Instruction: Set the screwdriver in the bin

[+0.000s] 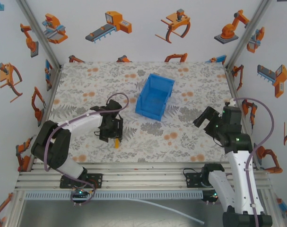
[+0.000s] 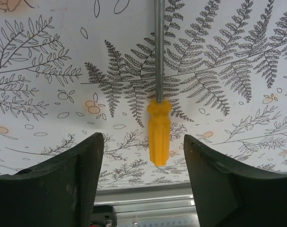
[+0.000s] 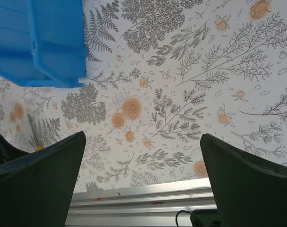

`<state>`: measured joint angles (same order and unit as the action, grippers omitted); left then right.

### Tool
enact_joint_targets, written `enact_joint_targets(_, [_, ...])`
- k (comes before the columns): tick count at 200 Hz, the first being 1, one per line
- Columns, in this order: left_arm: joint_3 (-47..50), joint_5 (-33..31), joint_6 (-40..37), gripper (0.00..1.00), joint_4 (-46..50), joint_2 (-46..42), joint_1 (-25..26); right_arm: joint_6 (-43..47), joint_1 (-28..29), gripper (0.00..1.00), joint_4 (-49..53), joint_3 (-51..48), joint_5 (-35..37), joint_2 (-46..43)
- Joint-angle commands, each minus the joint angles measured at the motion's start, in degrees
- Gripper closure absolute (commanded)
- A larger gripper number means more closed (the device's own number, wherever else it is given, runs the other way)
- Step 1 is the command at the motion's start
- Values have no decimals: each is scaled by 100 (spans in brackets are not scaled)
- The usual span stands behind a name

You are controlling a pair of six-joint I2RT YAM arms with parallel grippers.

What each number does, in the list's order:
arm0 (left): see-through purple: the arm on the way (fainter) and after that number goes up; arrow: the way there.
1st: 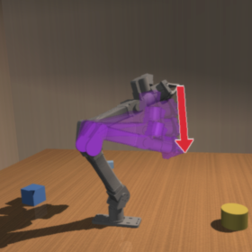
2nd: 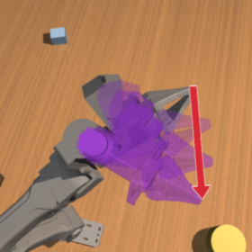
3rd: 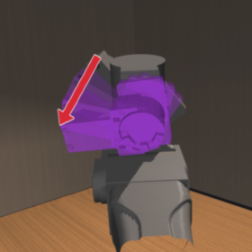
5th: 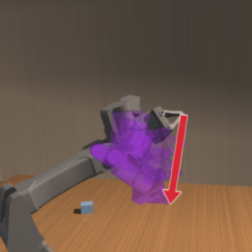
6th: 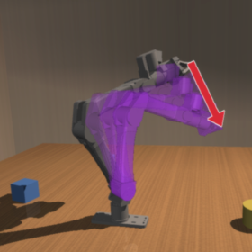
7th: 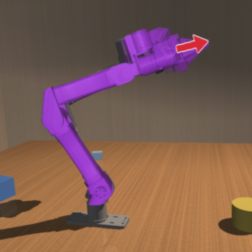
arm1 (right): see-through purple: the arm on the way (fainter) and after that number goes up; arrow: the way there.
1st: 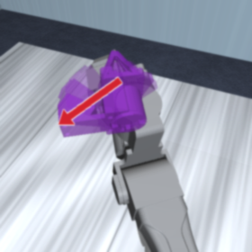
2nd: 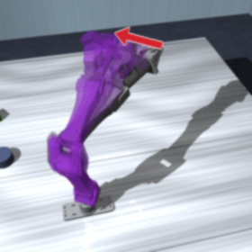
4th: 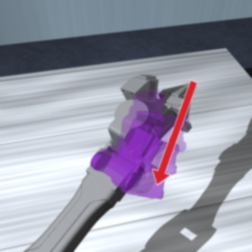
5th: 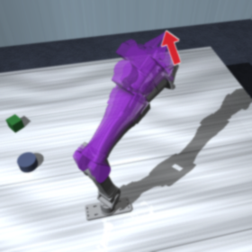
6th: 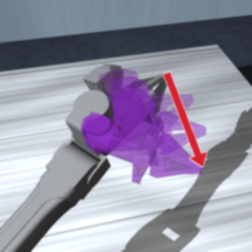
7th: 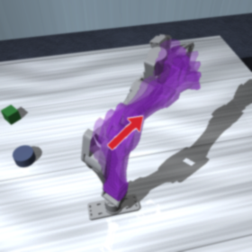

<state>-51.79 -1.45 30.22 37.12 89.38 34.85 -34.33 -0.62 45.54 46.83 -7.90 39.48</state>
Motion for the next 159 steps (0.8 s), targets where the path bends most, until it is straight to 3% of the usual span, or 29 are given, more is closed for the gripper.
enact_joint_targets(1, [123,-163,86,39,-38,93,28,-72,28,1,204,-6,-25,-149])
enact_joint_targets(25, [152,-309,86,49,-66,209,62,-74,28,1,302,-16,-18,-254])
enact_joint_targets(82, [38,-454,29,55,-82,402,376,-57,27,1,472,80,-19,-415])
enact_joint_targets(149, [-112,-825,-40,84,56,471,505,-29,27,1,539,108,-5,-477])
enact_joint_targets(159, [-193,-968,-123,85,80,455,523,-20,28,1,538,99,-1,-457])
